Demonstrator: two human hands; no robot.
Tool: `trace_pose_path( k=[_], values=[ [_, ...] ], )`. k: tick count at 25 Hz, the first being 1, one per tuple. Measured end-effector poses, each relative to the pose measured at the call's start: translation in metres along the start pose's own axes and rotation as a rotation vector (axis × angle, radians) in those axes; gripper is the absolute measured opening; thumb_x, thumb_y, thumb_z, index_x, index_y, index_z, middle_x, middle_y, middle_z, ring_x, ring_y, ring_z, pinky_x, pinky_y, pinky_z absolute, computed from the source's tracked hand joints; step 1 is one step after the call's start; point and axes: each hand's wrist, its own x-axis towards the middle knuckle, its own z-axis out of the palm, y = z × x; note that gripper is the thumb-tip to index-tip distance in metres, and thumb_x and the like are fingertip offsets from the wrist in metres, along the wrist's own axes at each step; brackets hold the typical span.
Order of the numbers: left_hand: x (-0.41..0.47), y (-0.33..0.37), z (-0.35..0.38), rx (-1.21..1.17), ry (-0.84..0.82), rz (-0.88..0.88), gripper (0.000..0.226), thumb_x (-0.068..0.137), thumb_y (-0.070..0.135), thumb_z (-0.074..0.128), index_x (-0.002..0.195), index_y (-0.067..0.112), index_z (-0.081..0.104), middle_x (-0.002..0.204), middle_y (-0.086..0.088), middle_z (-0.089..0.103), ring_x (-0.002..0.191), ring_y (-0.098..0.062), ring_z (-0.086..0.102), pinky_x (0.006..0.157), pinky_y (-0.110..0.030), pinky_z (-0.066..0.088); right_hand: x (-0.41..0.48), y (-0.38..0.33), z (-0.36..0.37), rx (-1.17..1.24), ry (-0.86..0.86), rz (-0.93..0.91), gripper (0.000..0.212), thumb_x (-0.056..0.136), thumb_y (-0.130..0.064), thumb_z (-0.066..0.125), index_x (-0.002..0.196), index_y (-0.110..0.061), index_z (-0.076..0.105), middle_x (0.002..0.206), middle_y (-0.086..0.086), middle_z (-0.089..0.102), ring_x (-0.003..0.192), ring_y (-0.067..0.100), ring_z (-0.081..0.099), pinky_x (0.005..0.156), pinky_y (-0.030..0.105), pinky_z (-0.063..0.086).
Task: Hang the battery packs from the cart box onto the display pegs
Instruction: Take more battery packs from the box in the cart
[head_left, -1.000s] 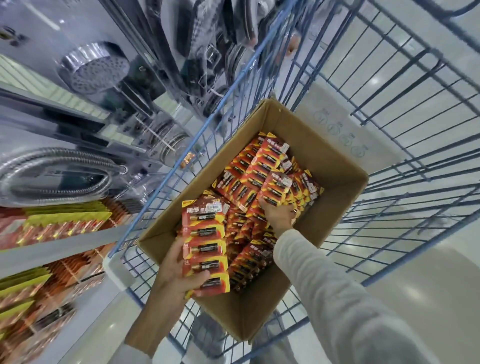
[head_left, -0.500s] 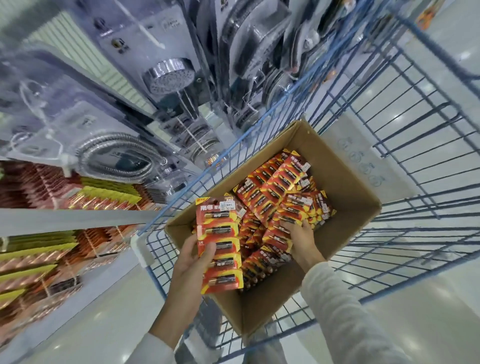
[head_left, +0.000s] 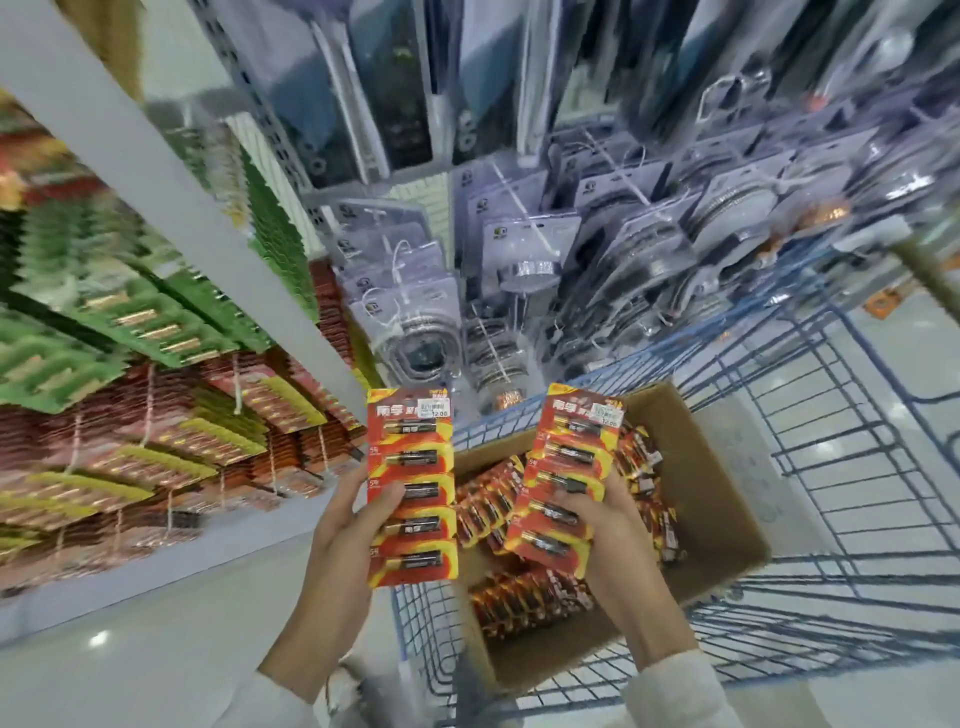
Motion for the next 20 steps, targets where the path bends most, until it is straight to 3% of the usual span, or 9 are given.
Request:
trace_pose_path(
  k=[2,5,7,11,15,18,20],
  values=[
    [-0.009,0.021,-0.028,-0.056,0.038,0.063,0.042,0.092,0.023,0.068,0.134,0.028,0.065,0.121,-0.008,0.076,0.104,-0.035,0.076,0.093,-0.055,0.058,-0.015,-0.009,0.040,-0.053,-0.085,-0.033,0.047,0.087,-0.003,0.067,0.129,-0.025,0.064,0.120,0.016,0.072,0.105,0.040,0.072,0.092,0.061,0.056],
    [-0.028,0.051,-0.082,-0.153,0.087,0.172,0.032,0.099,0.023,0.061,0.130,0.022,0.067,0.118,-0.012,0.077,0.097,-0.031,0.077,0.075,-0.044,0.064,-0.034,-0.008,0.108,-0.059,-0.221,-0.057,0.042,0.081,-0.013,0.069,0.123,-0.018,0.068,0.116,0.019,0.072,0.097,0.038,0.073,0.078,0.049,0.059],
    [-0.043,0.068,-0.125,-0.226,0.141,0.220,0.031,0.101,0.030,0.057,0.128,0.020,0.067,0.116,-0.014,0.077,0.093,-0.029,0.077,0.068,-0.040,0.064,-0.043,0.007,0.156,-0.036,-0.280,-0.047,0.045,0.083,-0.020,0.069,0.126,-0.012,0.067,0.116,0.023,0.068,0.095,0.040,0.069,0.079,0.048,0.056],
    [-0.076,0.096,-0.215,-0.319,0.227,0.288,0.039,0.100,0.036,0.056,0.131,0.016,0.065,0.121,-0.020,0.074,0.102,-0.038,0.074,0.076,-0.044,0.061,-0.063,0.050,0.252,-0.102,-0.359,0.014,0.059,0.087,-0.038,0.059,0.139,-0.009,0.058,0.125,0.026,0.067,0.103,0.041,0.068,0.084,0.052,0.057],
    [-0.112,0.114,-0.321,-0.347,0.350,0.405,0.030,0.105,0.032,0.053,0.128,0.020,0.068,0.113,-0.012,0.078,0.096,-0.032,0.078,0.076,-0.043,0.060,-0.089,0.110,0.358,-0.247,-0.434,-0.035,0.045,0.091,-0.038,0.061,0.134,-0.023,0.062,0.122,0.013,0.073,0.105,0.037,0.073,0.086,0.052,0.058],
    [-0.135,0.120,-0.388,-0.346,0.453,0.459,0.028,0.104,0.034,0.055,0.126,0.023,0.068,0.114,-0.011,0.078,0.097,-0.033,0.077,0.083,-0.047,0.059,-0.108,0.154,0.422,-0.319,-0.486,-0.073,0.051,0.086,-0.051,0.068,0.132,-0.029,0.064,0.130,0.011,0.070,0.116,0.038,0.067,0.099,0.064,0.051],
    [-0.154,0.121,-0.432,-0.372,0.510,0.474,0.030,0.103,0.037,0.056,0.129,0.024,0.067,0.115,-0.011,0.077,0.099,-0.035,0.077,0.087,-0.051,0.059,-0.125,0.181,0.463,-0.360,-0.553,-0.060,0.046,0.089,-0.047,0.061,0.131,-0.027,0.065,0.125,0.013,0.072,0.112,0.039,0.069,0.094,0.064,0.054]
  ],
)
